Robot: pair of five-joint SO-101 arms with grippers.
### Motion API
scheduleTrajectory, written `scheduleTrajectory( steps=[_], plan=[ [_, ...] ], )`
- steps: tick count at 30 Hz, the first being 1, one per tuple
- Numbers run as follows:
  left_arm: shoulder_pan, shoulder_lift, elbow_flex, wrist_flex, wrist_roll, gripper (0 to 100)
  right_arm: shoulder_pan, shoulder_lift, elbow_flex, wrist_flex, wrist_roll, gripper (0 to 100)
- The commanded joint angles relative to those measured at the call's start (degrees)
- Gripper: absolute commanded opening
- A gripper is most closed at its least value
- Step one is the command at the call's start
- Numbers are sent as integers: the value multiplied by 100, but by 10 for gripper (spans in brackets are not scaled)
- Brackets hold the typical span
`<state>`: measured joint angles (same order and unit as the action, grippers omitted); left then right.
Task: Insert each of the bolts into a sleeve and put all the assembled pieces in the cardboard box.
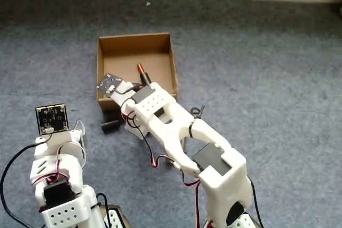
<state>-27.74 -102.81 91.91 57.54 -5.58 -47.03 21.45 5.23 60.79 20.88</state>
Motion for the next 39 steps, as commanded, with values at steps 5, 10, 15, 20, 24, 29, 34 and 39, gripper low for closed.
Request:
scheduleTrajectory(
  steps=[5, 10, 15, 20, 24, 29, 34, 39],
  plan=[
    [-40, -57, -40, -114, -18, 210, -66, -92, 4, -57, -62, 99],
    [-40, -57, -40, -114, -18, 210, -66, -92, 330, -66, -26, 99],
    [-40, -57, -40, -114, -18, 210, -57, -101, 338, 110, -26, 99],
    [-40, -57, -40, -114, -18, 210, -57, -110, 321, 224, -26, 87],
    [-31, -57, -40, -123, -18, 210, -40, -145, 295, 233, -26, 4],
    [-31, -57, 4, -229, -18, 210, 66, -418, 268, 848, -70, 4],
    [-31, -57, 40, -237, -18, 210, 154, -1490, 171, 1279, -448, 4],
    [-31, -57, 57, -237, -18, 210, 426, -2563, 259, 1587, -1178, 4]
  ],
)
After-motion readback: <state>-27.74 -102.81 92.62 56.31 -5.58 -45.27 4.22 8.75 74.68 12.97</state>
